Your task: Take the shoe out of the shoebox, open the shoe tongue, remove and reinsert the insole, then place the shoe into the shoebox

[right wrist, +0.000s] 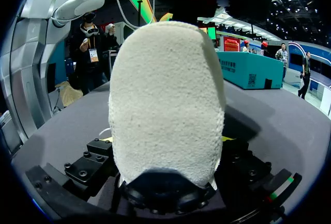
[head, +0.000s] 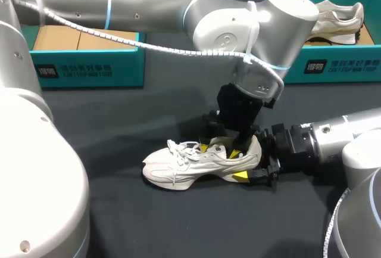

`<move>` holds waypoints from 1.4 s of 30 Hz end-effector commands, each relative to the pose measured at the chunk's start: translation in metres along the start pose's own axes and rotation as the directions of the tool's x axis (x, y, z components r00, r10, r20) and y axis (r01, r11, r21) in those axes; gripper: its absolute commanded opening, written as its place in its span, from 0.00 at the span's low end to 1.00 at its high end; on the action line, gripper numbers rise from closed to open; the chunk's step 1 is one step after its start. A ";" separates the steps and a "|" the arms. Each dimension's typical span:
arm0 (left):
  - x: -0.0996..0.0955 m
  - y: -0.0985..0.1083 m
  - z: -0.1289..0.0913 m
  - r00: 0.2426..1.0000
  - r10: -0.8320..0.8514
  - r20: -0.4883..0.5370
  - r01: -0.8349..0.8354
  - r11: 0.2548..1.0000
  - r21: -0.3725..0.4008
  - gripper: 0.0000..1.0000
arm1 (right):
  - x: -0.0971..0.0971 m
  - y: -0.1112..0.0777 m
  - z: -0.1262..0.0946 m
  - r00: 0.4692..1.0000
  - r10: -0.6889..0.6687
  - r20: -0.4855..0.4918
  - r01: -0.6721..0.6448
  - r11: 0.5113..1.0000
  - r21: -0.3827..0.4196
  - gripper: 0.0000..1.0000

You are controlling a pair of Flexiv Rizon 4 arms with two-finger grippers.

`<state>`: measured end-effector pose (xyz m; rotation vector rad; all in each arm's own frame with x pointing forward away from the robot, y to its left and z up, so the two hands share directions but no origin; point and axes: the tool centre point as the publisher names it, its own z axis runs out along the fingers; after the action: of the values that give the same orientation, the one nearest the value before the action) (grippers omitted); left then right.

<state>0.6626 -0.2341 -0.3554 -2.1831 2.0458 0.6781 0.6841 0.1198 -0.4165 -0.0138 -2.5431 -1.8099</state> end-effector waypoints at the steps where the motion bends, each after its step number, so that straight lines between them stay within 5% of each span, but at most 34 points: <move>1: -0.003 0.005 0.003 1.000 -0.017 0.010 0.017 1.000 -0.015 0.67 | 0.000 0.001 0.000 1.000 0.000 0.001 0.000 1.000 0.003 0.00; 6: -0.010 0.007 0.006 0.999 -0.020 0.032 0.021 0.999 -0.029 0.51 | 0.000 0.001 0.000 1.000 0.000 0.001 0.000 1.000 0.003 0.00; 22: -0.035 0.008 -0.007 0.999 -0.037 -0.012 0.037 0.999 -0.019 0.48 | 0.000 0.001 0.000 1.000 0.000 0.001 0.000 1.000 0.003 0.00; 31: -0.025 0.004 -0.006 1.000 0.010 -0.007 -0.010 0.999 -0.044 0.46 | 0.000 0.001 0.000 1.000 0.000 0.001 0.000 1.000 0.003 0.00; 42: -0.028 0.011 -0.011 0.999 0.032 -0.016 -0.033 0.999 -0.022 0.04 | 0.000 0.001 0.000 1.000 0.000 0.001 0.000 1.000 0.003 0.00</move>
<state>0.6576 -0.2184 -0.3383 -2.1727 2.0901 0.7186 0.6841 0.1199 -0.4164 -0.0136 -2.5431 -1.8101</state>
